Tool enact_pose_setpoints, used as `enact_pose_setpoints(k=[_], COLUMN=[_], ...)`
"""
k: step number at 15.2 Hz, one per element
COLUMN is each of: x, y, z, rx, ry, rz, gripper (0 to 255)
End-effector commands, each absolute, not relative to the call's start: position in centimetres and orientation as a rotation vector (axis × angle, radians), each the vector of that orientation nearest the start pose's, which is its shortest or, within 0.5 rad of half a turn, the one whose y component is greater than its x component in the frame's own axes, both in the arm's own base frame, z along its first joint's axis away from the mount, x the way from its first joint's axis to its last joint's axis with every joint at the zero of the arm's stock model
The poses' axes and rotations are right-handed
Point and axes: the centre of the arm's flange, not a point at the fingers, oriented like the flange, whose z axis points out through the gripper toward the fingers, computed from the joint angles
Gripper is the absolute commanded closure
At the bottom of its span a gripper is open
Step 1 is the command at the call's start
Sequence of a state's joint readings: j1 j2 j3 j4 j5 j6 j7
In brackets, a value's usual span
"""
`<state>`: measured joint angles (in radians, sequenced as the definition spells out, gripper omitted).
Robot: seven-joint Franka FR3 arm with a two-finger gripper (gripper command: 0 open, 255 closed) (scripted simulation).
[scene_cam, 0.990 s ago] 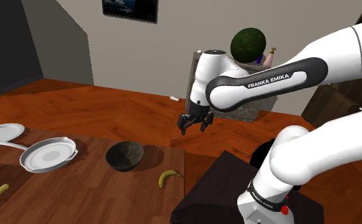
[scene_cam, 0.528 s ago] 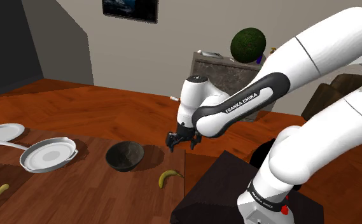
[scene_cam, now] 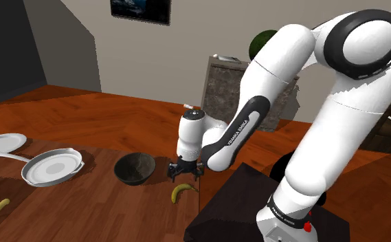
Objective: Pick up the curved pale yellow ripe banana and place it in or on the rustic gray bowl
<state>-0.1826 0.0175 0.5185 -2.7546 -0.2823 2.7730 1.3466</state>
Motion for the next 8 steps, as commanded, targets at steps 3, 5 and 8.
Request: enact_pose_setpoints(k=[3,5,8], x=[37.8,38.3,38.4], y=[16.5,17.2,17.1], z=[16.8,14.9,13.3], rx=[-2.94,-2.924,-2.924], ry=[1.267,1.305,1.305], rz=[-0.115,-0.112,-0.112], gripper=[0,0,0])
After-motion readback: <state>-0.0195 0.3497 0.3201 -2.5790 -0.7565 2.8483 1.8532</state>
